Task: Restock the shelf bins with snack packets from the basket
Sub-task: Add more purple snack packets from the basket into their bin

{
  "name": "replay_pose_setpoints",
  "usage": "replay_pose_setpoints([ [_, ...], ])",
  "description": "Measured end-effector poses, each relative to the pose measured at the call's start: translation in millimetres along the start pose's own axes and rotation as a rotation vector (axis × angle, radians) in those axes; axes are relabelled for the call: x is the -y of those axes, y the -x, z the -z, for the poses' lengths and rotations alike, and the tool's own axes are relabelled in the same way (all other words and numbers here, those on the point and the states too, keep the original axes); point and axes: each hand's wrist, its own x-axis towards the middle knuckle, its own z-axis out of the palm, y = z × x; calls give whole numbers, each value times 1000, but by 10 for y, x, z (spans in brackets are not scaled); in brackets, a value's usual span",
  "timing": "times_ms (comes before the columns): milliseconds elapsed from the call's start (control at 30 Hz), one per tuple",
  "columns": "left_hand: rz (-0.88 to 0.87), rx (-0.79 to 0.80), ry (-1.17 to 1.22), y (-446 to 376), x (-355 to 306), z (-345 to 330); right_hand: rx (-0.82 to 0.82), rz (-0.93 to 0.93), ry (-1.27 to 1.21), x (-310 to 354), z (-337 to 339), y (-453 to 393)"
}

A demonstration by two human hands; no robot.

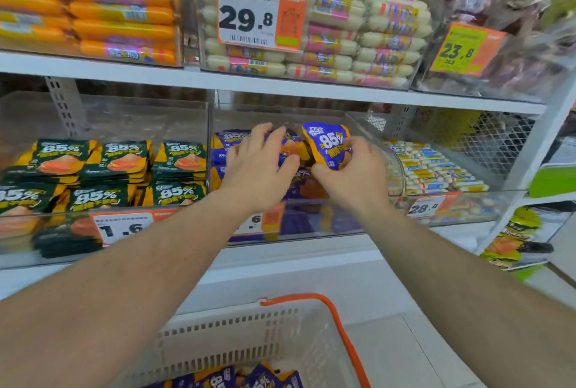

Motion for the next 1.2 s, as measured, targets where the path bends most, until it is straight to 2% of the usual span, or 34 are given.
replay_pose_setpoints([
  [67,79,51,-129,-135,58,-104,32,23,137,-19,-11,-282],
  [167,262,125,-182,-188,162,-218,107,31,316,-72,-122,-659],
  [367,253,108,-231,-181,176,-237,168,-26,604,-148,-480,-1132],
  [800,216,114,-209,-181,229,-308,367,-10,604,-312,-781,-1446],
  [1033,230,161,-203,-181,220,-291,368,-5,602,-357,-845,-1471],
  [1200,230,178,-203,-194,218,-285,449,-102,499,-342,-788,-1539],
])
